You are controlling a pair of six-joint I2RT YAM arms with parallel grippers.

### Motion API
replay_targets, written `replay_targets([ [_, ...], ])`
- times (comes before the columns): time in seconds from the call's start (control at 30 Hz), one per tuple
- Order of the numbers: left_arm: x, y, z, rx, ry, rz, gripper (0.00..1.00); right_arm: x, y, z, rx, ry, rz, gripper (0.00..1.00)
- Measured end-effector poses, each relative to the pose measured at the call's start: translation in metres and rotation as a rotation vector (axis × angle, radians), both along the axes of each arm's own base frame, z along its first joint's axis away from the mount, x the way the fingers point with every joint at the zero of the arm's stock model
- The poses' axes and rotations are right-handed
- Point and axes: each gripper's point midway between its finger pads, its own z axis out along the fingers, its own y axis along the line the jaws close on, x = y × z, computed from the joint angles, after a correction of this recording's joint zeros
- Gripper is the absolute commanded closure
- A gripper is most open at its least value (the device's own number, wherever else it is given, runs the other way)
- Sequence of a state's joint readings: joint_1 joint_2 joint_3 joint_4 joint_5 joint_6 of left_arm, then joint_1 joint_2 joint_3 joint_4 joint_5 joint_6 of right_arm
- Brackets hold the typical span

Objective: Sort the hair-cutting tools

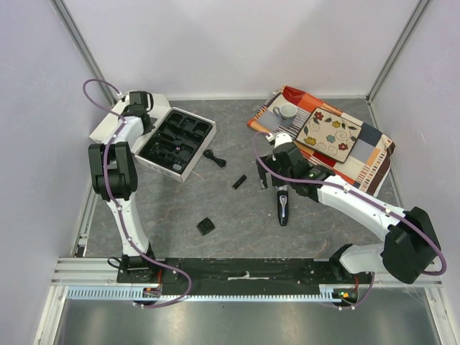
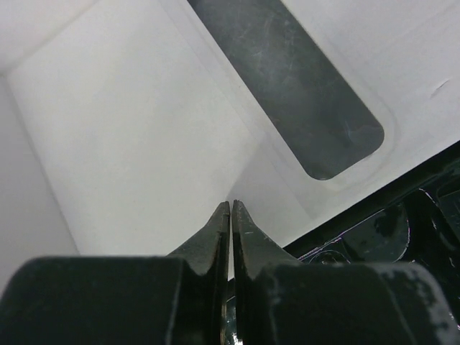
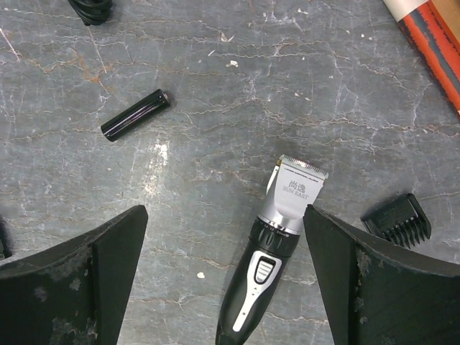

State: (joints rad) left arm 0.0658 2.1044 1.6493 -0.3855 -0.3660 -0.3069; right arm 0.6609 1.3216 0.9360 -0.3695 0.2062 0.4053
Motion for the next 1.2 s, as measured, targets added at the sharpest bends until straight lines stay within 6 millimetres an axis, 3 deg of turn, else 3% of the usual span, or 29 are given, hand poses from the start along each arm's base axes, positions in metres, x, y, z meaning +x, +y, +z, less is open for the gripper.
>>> replay_targets([
  [0.4,0.002,-0.001,-0.007,-0.013,-0.059,0.015,0.96,-0.004,0.010,0.000,0.014,-0.003,0.019,0.02],
  [0.67,-0.007,-0.018,-0.006,-0.026,-0.089,-0.026,0.96,-0.010,0.014,-0.003,0.018,0.006,0.028,0.02],
  [0.83,-0.013,-0.044,-0.005,-0.046,-0.077,-0.084,0.96,-0.011,0.016,0.002,0.033,-0.004,0.029,0.02],
  [1.2,-0.024,-0.127,-0.005,-0.044,-0.032,-0.272,0.98,-0.020,0.008,0.015,0.054,-0.032,0.018,0.02],
])
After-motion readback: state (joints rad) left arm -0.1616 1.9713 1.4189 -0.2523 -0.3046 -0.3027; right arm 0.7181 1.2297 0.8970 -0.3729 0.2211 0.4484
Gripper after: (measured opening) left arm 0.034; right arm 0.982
